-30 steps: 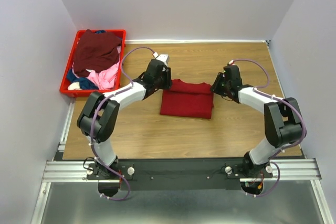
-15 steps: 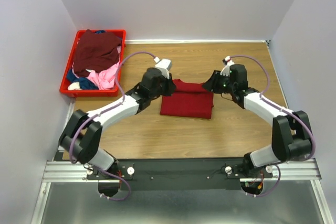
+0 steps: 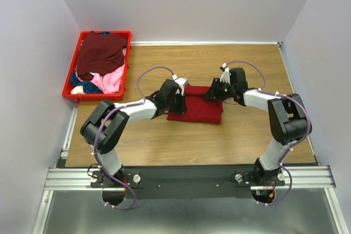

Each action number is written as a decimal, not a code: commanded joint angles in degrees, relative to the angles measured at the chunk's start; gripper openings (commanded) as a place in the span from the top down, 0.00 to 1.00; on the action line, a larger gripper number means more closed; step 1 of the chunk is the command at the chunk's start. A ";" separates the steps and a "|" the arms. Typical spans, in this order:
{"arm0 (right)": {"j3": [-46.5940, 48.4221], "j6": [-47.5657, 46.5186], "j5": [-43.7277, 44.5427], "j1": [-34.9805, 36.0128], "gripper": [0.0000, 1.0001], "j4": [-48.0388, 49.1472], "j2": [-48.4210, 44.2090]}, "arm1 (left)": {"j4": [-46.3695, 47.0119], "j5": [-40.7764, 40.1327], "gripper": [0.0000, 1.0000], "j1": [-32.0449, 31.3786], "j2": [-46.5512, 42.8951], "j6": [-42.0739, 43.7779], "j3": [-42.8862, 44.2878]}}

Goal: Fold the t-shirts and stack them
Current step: Fold the tshirt

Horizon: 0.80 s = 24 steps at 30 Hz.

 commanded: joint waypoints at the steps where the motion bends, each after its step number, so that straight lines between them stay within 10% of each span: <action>1: 7.43 -1.12 6.64 -1.53 0.58 2.33 3.80 | -1.48 2.51 0.78 -0.10 1.15 -0.05 0.52; 10: 20.01 5.02 0.88 -7.86 0.58 3.12 9.27 | 1.23 0.13 0.78 2.00 -4.73 -2.50 -0.54; 17: 4.74 24.23 -19.87 -7.95 0.57 24.62 2.05 | 16.96 10.92 0.78 8.51 -4.67 -7.78 1.37; 24: 1.20 29.38 -18.58 -8.30 0.57 34.58 9.67 | 24.25 17.87 0.77 12.20 8.78 -12.61 10.17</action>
